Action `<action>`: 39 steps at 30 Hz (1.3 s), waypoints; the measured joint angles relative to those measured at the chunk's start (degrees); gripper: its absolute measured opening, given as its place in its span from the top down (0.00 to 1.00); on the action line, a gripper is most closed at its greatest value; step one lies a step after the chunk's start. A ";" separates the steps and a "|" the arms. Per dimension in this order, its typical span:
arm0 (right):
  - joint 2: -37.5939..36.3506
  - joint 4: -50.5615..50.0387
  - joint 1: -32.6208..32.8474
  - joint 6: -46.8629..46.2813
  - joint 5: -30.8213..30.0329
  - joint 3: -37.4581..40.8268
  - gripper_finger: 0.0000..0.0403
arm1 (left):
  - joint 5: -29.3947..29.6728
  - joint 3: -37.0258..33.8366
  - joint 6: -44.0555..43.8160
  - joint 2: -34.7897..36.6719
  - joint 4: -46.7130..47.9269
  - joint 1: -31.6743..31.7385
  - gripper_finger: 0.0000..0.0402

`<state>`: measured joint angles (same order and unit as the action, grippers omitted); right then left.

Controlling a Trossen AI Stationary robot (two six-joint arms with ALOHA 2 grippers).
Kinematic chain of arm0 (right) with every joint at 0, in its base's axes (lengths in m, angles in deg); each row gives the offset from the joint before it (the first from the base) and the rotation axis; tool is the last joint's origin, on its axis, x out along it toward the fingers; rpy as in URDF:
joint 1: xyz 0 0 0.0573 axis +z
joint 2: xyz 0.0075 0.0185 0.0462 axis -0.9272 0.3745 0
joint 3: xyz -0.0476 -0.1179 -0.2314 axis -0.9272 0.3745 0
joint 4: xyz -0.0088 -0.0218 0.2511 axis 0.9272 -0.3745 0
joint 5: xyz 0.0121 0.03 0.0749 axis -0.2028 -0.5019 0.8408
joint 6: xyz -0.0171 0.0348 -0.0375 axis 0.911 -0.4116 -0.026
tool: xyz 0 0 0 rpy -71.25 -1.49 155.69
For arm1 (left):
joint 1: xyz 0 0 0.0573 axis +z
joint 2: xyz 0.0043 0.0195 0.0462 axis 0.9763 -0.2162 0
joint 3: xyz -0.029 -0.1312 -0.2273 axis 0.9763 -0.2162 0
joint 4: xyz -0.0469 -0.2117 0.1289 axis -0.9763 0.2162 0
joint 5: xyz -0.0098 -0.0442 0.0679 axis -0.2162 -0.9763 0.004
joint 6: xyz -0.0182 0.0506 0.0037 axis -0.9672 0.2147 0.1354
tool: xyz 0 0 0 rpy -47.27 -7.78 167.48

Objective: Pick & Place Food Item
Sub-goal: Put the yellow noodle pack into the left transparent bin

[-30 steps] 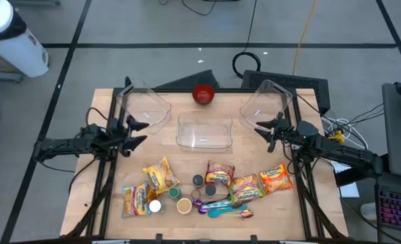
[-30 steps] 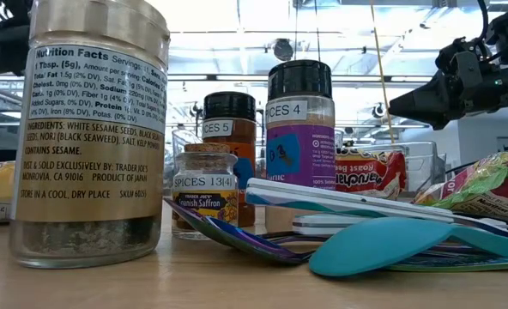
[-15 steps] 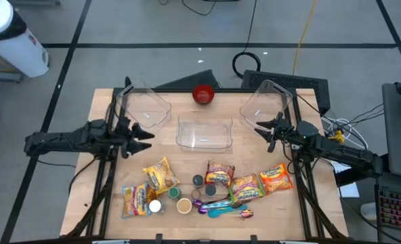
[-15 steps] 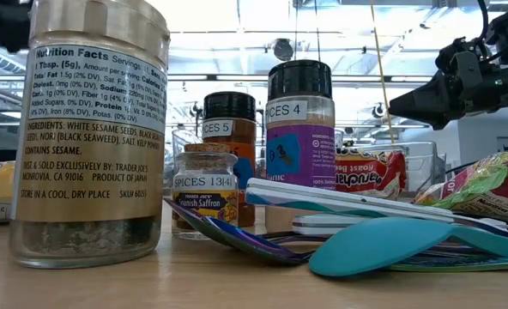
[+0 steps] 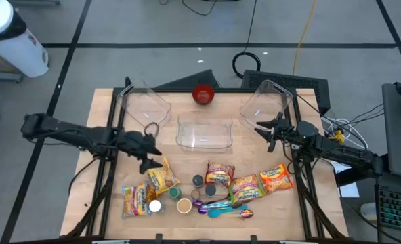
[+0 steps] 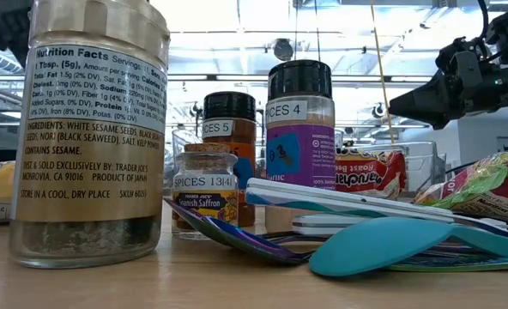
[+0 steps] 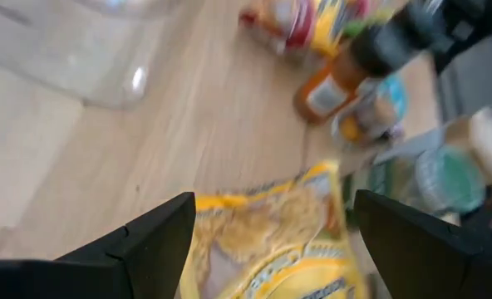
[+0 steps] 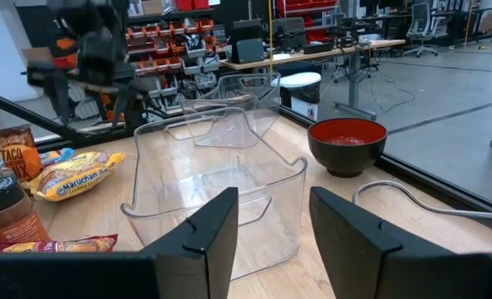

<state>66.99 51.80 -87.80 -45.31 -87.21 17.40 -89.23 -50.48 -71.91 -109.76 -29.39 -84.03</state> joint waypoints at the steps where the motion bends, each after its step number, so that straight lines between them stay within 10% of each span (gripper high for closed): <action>1: 0.00 0.00 0.00 0.01 0.00 0.00 0.65 | -0.01 0.00 0.28 -1.61 -0.07 -0.43 0.16; 23: 0.00 0.13 0.02 0.01 0.03 0.00 0.65 | 10.25 -0.02 -2.21 -20.14 -4.62 -1.75 0.18; 39: 0.00 0.15 0.01 0.02 0.04 0.00 0.65 | 9.91 -0.03 -0.24 -20.30 -4.63 -1.77 0.70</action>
<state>66.99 51.95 -87.79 -45.29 -87.17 17.40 -79.32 -50.51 -72.15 -130.06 -34.02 -85.81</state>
